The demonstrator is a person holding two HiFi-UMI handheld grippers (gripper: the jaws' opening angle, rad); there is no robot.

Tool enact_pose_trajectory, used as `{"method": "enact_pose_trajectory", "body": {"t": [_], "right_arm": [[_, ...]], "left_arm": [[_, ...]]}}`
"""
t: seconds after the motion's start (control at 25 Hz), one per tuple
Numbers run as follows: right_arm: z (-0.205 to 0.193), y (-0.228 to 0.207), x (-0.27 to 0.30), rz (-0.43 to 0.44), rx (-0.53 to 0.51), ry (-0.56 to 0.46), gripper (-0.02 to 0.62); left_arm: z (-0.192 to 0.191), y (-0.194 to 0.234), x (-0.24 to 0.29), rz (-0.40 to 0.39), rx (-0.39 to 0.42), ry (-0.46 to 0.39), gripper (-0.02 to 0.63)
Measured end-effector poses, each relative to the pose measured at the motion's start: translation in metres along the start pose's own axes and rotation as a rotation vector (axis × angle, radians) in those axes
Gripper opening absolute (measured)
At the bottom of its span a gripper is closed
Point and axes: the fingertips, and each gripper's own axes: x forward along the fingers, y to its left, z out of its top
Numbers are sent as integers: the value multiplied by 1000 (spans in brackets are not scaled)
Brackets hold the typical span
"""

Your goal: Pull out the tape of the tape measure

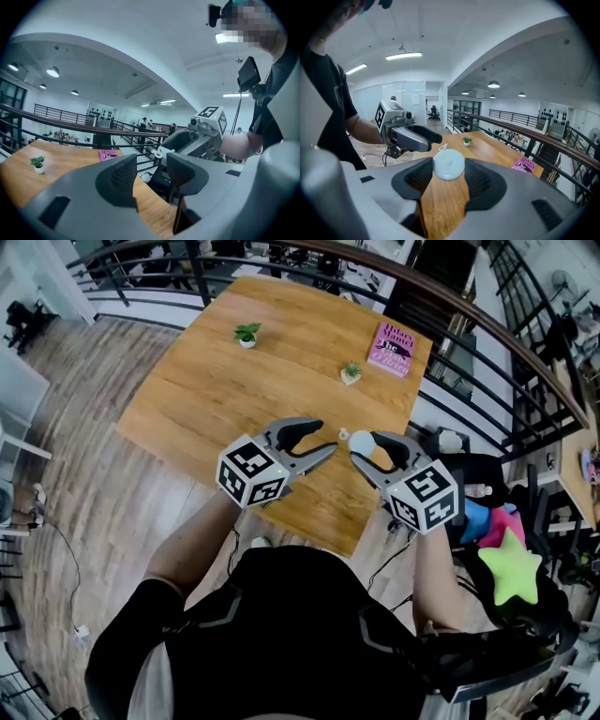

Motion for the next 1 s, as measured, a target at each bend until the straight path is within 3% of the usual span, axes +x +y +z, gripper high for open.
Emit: {"method": "enact_pose_trajectory", "body": {"t": [0.16, 0.32, 0.44, 0.52, 0.6, 1.0], "right_arm": [[9, 7, -10, 26, -2, -28, 222], [13, 10, -21, 29, -24, -32, 222], [14, 15, -24, 41, -49, -25, 222], [13, 17, -25, 46, -62, -18, 222], [12, 18, -26, 47, -73, -12, 222], [10, 13, -28, 55, -64, -20, 222]], "left_arm": [[10, -17, 7, -70, 53, 2, 213], [15, -30, 12, -102, 111, 7, 163], [18, -37, 13, -145, 113, 8, 151], [19, -41, 13, -184, 100, 25, 85], [20, -46, 13, -212, 97, 37, 65], [18, -41, 13, -174, 108, 51, 41]]}}
